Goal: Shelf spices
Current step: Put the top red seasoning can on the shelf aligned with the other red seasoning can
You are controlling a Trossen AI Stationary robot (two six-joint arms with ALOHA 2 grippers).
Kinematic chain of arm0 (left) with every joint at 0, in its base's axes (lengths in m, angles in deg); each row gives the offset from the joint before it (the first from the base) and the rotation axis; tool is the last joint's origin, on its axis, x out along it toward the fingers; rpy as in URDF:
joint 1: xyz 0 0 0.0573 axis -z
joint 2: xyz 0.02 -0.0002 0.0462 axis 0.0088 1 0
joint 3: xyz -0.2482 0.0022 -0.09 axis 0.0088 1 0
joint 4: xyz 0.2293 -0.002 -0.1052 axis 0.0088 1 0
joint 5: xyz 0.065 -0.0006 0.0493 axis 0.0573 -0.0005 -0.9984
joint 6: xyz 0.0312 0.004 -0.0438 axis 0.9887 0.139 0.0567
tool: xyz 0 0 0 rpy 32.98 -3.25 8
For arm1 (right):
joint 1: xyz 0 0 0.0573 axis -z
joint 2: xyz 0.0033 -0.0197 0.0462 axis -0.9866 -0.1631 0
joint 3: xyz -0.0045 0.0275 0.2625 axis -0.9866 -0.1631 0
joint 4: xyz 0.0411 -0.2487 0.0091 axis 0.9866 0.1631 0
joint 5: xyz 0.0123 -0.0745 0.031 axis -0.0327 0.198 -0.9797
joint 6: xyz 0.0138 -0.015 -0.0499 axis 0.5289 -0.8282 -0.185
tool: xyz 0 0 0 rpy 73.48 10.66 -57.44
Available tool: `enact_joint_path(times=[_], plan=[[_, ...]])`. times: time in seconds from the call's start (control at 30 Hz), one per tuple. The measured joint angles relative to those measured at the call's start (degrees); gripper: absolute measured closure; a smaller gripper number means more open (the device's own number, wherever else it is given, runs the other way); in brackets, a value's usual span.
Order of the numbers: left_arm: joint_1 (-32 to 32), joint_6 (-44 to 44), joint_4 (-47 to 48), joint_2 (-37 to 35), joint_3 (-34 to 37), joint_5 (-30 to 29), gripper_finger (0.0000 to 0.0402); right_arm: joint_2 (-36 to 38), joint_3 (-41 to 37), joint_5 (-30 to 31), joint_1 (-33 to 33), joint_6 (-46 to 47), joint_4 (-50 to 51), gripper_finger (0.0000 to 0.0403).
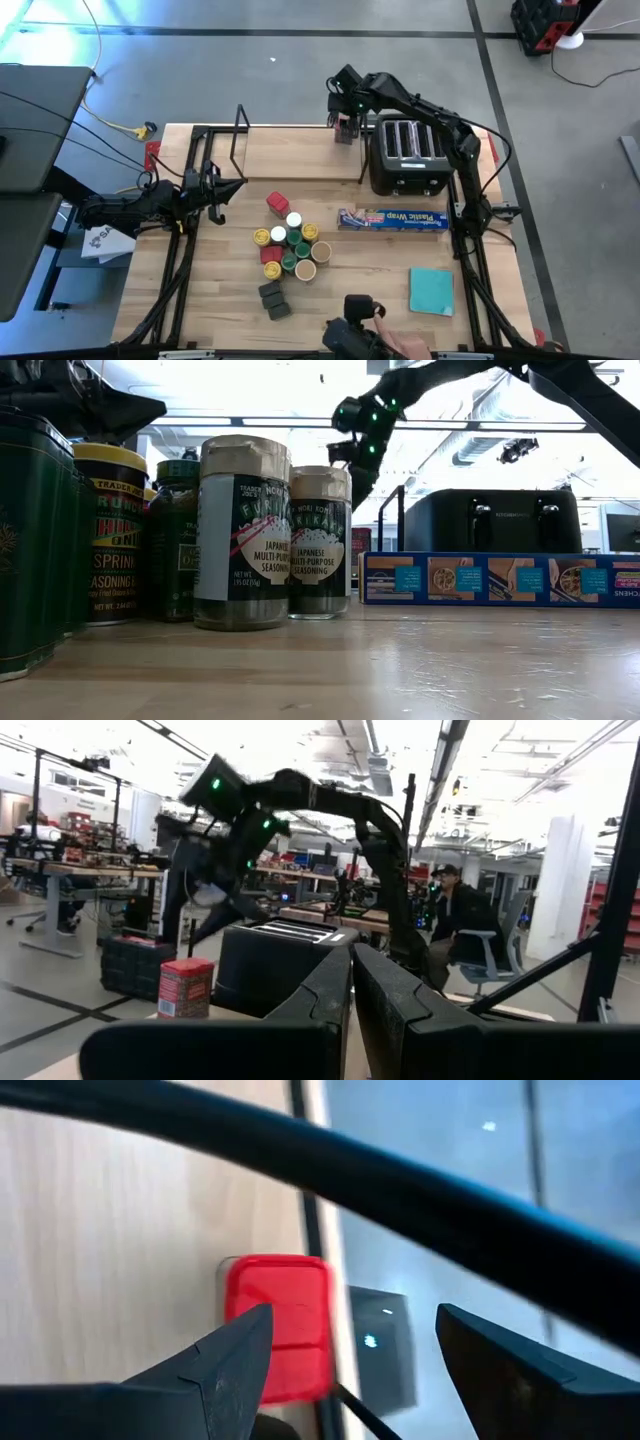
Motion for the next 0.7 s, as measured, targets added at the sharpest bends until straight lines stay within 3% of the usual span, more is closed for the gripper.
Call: enact_joint_path(times=[0.1, 0.3, 0.5, 0.7], plan=[[0.0, 0.0, 0.0, 0.0, 0.0, 0.0, 0.0387, 0.0, 3.8, 1.5, -1.9, 2.5, 2.0, 0.0128], [0.0, -0.1, 0.0, 0.0, 0.0, 0.0, 0.0387, 0.0, 6.8, -5.8, -11.2, 6.8, 2.9, 0.0128], [0.0, -0.1, 0.0, 0.0, 0.0, 0.0, 0.0387, 0.0, 2.9, -5.4, -23.8, 5.6, 1.9, 0.0128], [0.0, -0.1, 0.0, 0.0, 0.0, 0.0, 0.0387, 0.2, -1.8, -5.3, -31.9, 11.7, 3.8, 0.0128]])
